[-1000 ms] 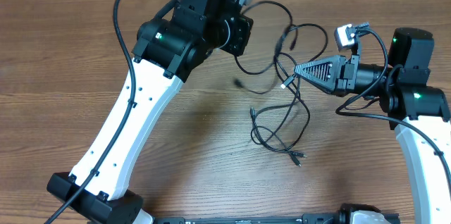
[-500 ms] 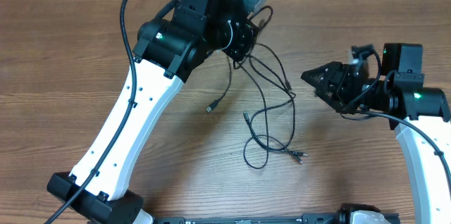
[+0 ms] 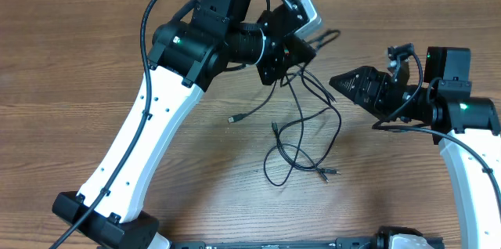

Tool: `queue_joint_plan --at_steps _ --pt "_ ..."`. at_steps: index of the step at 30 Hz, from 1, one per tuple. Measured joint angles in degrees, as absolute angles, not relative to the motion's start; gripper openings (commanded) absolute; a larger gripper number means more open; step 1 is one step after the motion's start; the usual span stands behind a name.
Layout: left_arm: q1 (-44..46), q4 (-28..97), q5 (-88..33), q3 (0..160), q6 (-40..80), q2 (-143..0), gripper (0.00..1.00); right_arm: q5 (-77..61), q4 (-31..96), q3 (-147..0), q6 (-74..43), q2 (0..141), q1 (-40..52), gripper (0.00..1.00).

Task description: Untangle cables

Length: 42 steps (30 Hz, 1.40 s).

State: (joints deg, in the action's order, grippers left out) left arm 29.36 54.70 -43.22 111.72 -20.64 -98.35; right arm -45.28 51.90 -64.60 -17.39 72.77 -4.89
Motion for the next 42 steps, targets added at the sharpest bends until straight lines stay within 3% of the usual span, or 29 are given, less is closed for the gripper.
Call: queue_joint_plan --at_steps 9,18,21,23,26,27,32,42 --pt "29.4 54.2 -60.2 111.7 -23.1 -98.3 0.04 -54.8 47.0 -64.6 -10.0 72.8 -4.9 0.93" --pt "30.3 51.8 -66.2 111.7 -20.4 -98.3 0.04 -62.9 41.3 -64.6 -6.6 72.8 -4.8 0.91" --pt "31.8 50.6 -66.7 111.7 -17.8 -98.3 0.04 -64.4 39.0 -64.6 -5.7 72.8 -4.8 0.77" --pt "32.9 50.1 -66.9 111.7 -16.8 -98.3 0.04 -65.2 37.5 -64.6 -5.2 72.8 -4.8 0.59" --pt "34.2 49.6 -67.0 111.7 -16.0 -98.3 0.04 -66.5 35.7 -64.6 -4.5 72.8 -4.8 0.08" --pt "34.5 49.3 -67.0 111.7 -15.7 -98.3 0.04 -66.7 35.6 -64.6 -4.5 72.8 -4.8 0.04" --pt "34.3 46.3 -61.2 111.7 -8.3 -98.3 0.04 -67.5 37.4 -64.6 -4.5 72.8 -4.8 0.04" --pt "30.9 48.4 -22.8 111.7 26.9 -98.3 0.04 -75.0 39.6 -64.6 -2.4 72.8 -4.8 0.04"
